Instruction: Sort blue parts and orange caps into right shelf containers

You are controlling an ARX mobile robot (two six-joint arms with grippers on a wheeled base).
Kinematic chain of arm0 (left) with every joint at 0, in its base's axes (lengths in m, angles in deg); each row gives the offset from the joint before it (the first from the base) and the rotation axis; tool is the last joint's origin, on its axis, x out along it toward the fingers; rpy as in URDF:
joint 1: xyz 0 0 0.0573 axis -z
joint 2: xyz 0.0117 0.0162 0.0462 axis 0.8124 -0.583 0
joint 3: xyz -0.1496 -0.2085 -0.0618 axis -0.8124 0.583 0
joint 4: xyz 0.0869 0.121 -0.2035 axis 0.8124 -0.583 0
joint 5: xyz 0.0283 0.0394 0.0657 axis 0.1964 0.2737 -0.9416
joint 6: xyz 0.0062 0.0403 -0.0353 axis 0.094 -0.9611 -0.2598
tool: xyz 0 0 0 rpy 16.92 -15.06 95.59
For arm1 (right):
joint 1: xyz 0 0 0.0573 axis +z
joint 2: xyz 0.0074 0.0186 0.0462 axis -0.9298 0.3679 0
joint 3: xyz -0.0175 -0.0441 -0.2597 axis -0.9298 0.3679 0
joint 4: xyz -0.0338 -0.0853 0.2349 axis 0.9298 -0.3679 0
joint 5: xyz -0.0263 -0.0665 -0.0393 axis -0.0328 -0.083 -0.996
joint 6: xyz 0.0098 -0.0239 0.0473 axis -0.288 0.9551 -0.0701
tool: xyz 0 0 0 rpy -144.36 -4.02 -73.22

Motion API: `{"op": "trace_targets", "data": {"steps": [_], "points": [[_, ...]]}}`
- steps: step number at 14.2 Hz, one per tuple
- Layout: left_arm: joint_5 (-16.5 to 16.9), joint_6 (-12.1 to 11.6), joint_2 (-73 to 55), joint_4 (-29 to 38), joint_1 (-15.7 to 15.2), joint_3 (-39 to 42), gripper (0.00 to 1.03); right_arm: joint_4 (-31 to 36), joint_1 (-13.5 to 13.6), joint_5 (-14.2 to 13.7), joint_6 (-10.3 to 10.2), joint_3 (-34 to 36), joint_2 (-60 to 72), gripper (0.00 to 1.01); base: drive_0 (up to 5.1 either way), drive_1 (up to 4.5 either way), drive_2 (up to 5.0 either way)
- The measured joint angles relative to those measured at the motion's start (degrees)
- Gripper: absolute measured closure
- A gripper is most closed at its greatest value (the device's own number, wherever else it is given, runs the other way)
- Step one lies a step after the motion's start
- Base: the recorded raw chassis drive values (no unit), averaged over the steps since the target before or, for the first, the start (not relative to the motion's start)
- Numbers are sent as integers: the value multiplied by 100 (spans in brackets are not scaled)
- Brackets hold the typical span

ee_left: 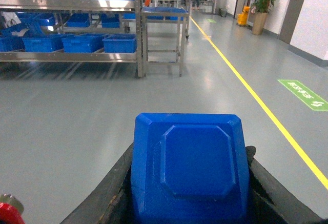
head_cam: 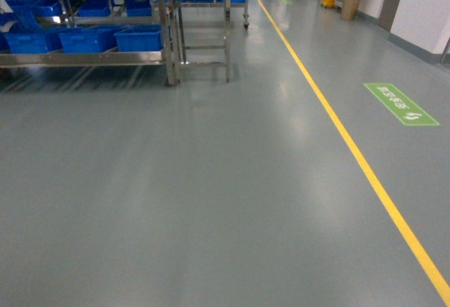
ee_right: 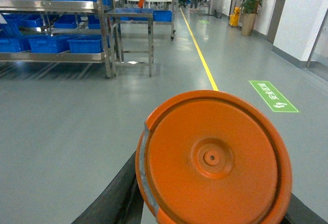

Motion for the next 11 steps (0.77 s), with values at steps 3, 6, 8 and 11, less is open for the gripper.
{"op": "trace_targets", "data": {"steps": [3, 6, 8, 11], "points": [[0, 0, 0, 0, 0, 0, 60, -4, 0, -2, 0, 0, 0, 58, 49, 464, -366], [-2, 0, 0, 0, -11, 0, 60, 13, 0, 2, 0, 0, 0, 58, 20, 435, -395], [0, 0, 0, 2, -11, 0, 60, 4, 0, 0, 0, 0, 0, 58, 3, 418, -412], [-2, 0, 0, 0, -11, 0, 60, 7, 0, 2, 0, 0, 0, 58, 5, 420, -410]]}}
